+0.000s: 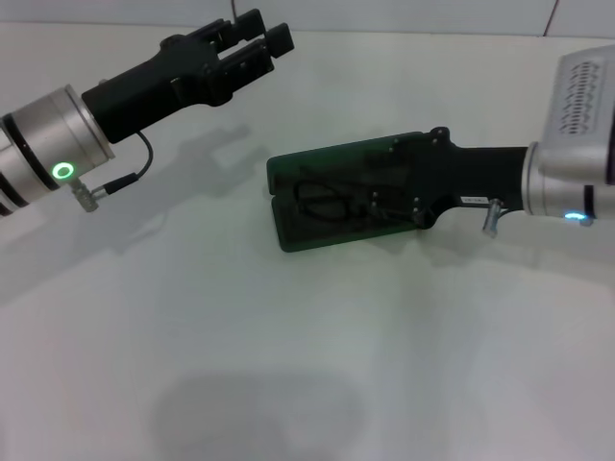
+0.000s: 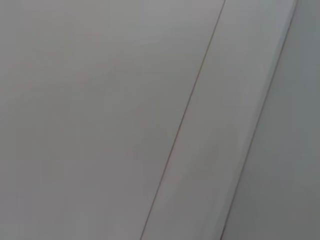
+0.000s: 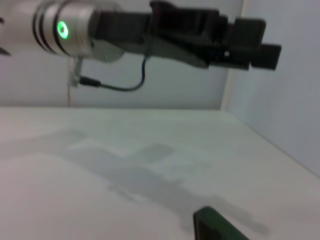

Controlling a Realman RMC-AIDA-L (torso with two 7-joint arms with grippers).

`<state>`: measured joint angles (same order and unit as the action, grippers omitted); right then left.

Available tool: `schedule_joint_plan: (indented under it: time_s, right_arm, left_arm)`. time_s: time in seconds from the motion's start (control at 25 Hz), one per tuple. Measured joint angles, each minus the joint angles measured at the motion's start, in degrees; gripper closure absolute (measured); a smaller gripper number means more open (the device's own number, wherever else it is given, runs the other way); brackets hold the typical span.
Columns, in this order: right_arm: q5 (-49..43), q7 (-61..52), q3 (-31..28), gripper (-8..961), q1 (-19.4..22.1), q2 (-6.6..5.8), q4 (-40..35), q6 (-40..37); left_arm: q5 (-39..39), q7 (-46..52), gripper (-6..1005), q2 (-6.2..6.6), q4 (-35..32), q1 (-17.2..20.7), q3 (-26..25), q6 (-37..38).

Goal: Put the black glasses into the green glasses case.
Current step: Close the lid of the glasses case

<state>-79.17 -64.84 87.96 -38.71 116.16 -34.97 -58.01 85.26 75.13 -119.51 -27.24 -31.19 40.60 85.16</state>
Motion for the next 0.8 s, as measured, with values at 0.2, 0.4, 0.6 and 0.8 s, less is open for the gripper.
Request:
schedule_joint_plan:
  time_s: [0.2, 0.4, 0.6, 0.8]
  right_arm:
    - [1.71, 0.31, 1.28, 525, 1.09, 0.03, -1.98, 2.13]
    - [2.72, 0.87, 1.72, 525, 1.49, 0.03, -2.83, 5.72]
    - [2.87, 0.89, 6.23, 526, 0.74, 0.00, -2.92, 11.58]
    - [2.57, 0.76, 9.15, 526, -0.33, 0.06, -2.92, 12.47]
  left_arm:
    - [0.00, -0.42, 431, 0.02, 0.08, 0.14, 0.00, 0.00]
    - [0.00, -0.43, 431, 0.02, 0.08, 0.20, 0.00, 0.00]
    - [0.00, -0.43, 431, -0.02, 0.09, 0.23, 0.00, 0.00]
    - [-0.01, -0.50, 431, -0.02, 0.25, 0.25, 0.00, 0.01]
